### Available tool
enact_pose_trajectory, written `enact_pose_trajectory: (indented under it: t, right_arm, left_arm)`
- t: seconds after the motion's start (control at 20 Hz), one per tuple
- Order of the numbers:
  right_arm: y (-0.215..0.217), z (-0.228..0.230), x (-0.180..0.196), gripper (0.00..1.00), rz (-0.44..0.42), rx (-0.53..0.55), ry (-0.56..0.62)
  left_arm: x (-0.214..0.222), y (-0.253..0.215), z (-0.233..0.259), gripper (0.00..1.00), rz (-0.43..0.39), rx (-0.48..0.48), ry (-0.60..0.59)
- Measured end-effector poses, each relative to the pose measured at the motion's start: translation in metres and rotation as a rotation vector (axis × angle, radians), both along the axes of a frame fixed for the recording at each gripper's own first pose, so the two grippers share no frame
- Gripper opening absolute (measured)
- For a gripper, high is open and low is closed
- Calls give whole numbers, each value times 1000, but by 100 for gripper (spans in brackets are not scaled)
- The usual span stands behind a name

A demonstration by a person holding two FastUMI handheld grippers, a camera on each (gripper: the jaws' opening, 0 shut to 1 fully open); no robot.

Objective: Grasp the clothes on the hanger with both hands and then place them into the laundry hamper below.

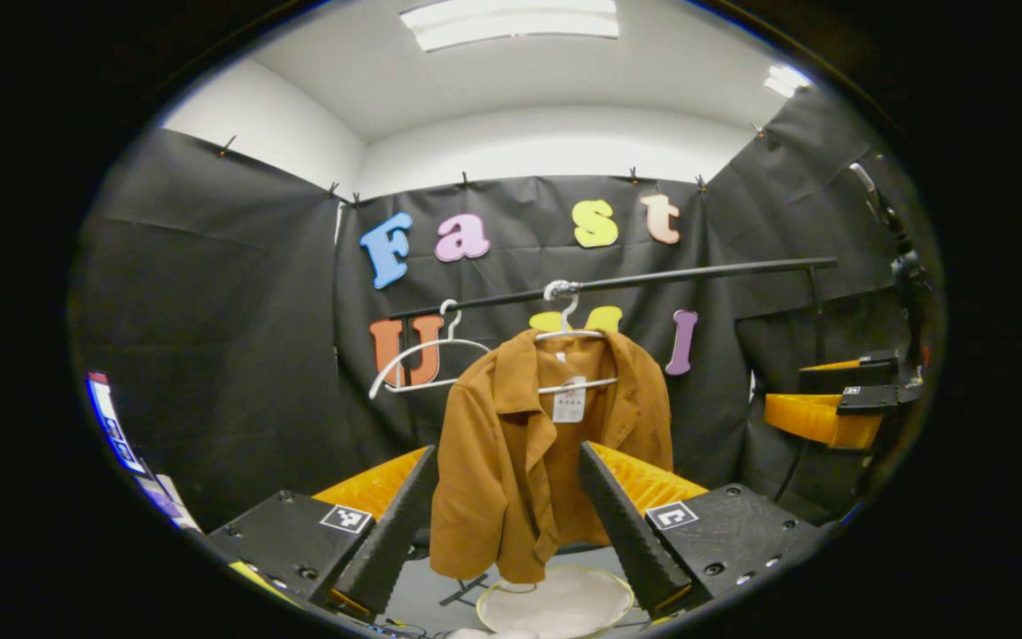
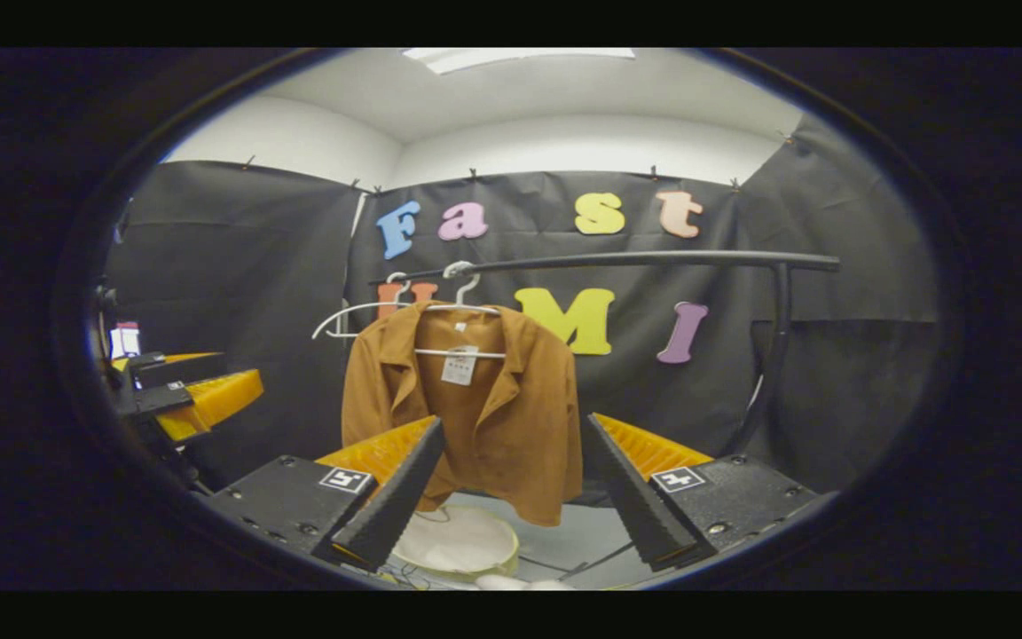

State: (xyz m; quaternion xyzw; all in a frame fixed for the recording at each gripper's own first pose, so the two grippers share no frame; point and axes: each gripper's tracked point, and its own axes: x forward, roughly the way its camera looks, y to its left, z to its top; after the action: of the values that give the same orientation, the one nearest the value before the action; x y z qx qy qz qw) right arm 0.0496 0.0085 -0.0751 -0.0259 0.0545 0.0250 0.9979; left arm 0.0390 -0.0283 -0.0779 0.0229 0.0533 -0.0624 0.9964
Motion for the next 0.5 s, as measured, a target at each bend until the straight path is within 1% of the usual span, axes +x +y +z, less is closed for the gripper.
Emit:
enact_pose_trajectory:
  t: [0.15, 0.2, 0.25, 0.3, 0.45, 0.5]
  right_arm:
    - [-5, -13, 35, 99, 20, 13, 15]
    - [-6, -18, 48, 99, 28, 19, 21]
    - [-7, -22, 63, 100, 38, 27, 29]
    - [-7, -26, 77, 100, 47, 31, 32]
    - [-8, -33, 123, 100, 71, 32, 37]
    - [-8, -36, 137, 99, 81, 32, 42]
  left_arm:
    - [30, -14, -27, 99, -2, -49, 18]
    - [41, -17, -36, 96, 7, -60, 35]
    - [52, -20, -44, 99, 12, -72, 35]
    - [65, -25, -51, 99, 16, -81, 39]
    - [104, -33, -66, 100, 27, -64, 50]
    - [117, -35, -68, 98, 33, -59, 45]
